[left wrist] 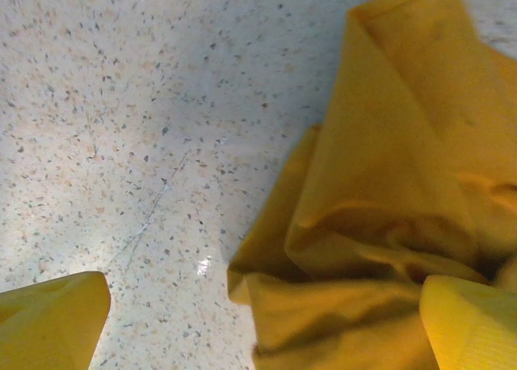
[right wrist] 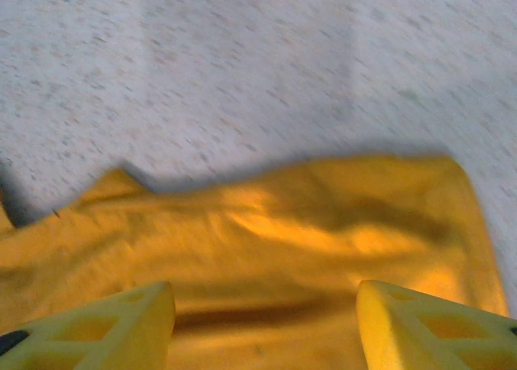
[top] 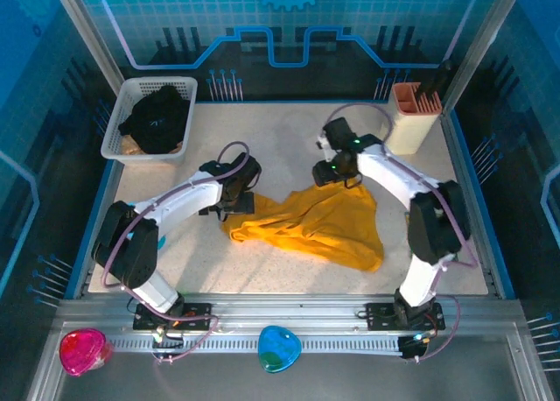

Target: Fold and stack the t-shirts

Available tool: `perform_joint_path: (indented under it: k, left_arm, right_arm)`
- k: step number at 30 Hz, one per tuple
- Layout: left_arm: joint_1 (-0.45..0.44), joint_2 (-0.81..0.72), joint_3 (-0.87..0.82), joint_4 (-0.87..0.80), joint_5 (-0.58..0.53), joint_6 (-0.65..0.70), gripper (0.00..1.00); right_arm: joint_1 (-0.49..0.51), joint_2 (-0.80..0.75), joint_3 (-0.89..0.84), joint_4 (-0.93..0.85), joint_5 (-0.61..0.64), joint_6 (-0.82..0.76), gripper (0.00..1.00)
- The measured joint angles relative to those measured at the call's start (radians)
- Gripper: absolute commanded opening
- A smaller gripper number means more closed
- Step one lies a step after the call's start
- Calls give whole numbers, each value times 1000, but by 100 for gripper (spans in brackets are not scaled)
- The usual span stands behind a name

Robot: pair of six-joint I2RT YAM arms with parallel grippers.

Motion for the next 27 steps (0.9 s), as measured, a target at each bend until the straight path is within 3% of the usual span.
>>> perform_joint_path:
  k: [7, 9, 10, 12, 13, 15, 16, 18, 23, 24, 27]
  left_arm:
    - [32, -11, -91, 87, 132, -5, 97]
    - [32, -27, -142, 114, 174, -18, 94]
    - [32, -28, -161, 122, 191, -22, 88]
    - [32, -19, -182, 142, 219, -24, 67]
    - [32, -10, -186, 153, 230, -30, 51]
    - [32, 15, -186, 182, 249, -35, 22]
    - [31, 28, -186, 196, 256, -36, 12]
    - [28, 39, -178, 212, 266, -34, 0]
    - [27, 1, -145, 167, 245, -23, 0]
    - [27, -20, -130, 146, 239, -21, 8]
    - [26, -98, -51, 68, 225, 1, 57]
  right_arm:
    - [106, 191, 47, -5, 26, -52, 61]
    - [112, 224, 47, -5, 27, -52, 56]
    - [112, 240, 47, -5, 28, -52, 45]
    - [111, 248, 65, -8, 34, -55, 5]
    - [111, 253, 78, -7, 43, -56, 0]
    - [111, 265, 94, -7, 62, -49, 0]
    - [111, 265, 95, -7, 72, -43, 0]
    - [112, 256, 90, -6, 96, -37, 0]
    - [113, 71, -16, -4, 193, 16, 0]
    - [115, -5, -45, -2, 213, 33, 0]
    - [123, -243, -124, 19, 277, 86, 0]
